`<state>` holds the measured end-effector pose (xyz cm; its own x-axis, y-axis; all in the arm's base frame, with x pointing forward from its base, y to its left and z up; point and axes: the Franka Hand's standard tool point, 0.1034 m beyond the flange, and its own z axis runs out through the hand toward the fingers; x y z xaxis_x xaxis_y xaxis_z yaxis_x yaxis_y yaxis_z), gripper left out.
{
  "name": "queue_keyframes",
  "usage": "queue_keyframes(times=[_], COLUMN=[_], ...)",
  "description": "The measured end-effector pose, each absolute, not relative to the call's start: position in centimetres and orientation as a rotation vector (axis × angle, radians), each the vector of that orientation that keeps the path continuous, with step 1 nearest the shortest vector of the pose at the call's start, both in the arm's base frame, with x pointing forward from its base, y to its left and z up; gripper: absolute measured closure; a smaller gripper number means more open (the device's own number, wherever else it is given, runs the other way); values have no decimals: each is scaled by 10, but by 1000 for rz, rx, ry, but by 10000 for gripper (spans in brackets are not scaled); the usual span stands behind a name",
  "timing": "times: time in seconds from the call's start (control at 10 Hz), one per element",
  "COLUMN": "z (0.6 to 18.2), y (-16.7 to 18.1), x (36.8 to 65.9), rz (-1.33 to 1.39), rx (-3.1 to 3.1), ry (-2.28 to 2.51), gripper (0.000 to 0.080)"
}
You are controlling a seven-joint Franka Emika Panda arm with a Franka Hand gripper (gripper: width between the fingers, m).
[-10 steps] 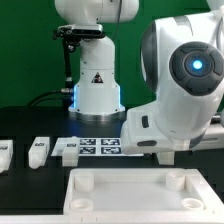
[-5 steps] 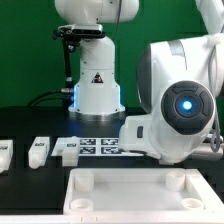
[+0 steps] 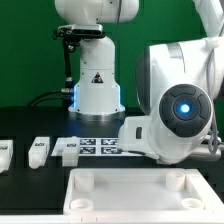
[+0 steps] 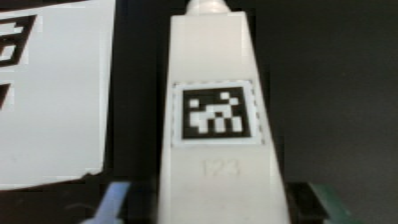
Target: Assemble desk
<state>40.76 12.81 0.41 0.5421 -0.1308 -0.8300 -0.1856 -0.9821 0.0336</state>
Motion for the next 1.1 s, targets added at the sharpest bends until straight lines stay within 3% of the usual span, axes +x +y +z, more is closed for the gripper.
queue_keyframes(times=[0.1, 0.2, 0.3, 0.5, 0.6, 0.9, 1.0, 1.1], z=[7, 28, 59, 100, 107, 102, 114, 146], y=[128, 126, 120, 111, 113, 115, 115, 111], x=[410, 420, 447, 491, 499, 509, 520, 547], rz=[1437, 1455, 1411, 1200, 1134, 829, 728, 633], rx=[-2713, -2694, -2688, -2767, -2811, -2905, -2919, -2924], ry=[275, 254, 224, 177, 136, 168, 173, 168], gripper=[515, 515, 515, 515, 515, 515, 514, 514])
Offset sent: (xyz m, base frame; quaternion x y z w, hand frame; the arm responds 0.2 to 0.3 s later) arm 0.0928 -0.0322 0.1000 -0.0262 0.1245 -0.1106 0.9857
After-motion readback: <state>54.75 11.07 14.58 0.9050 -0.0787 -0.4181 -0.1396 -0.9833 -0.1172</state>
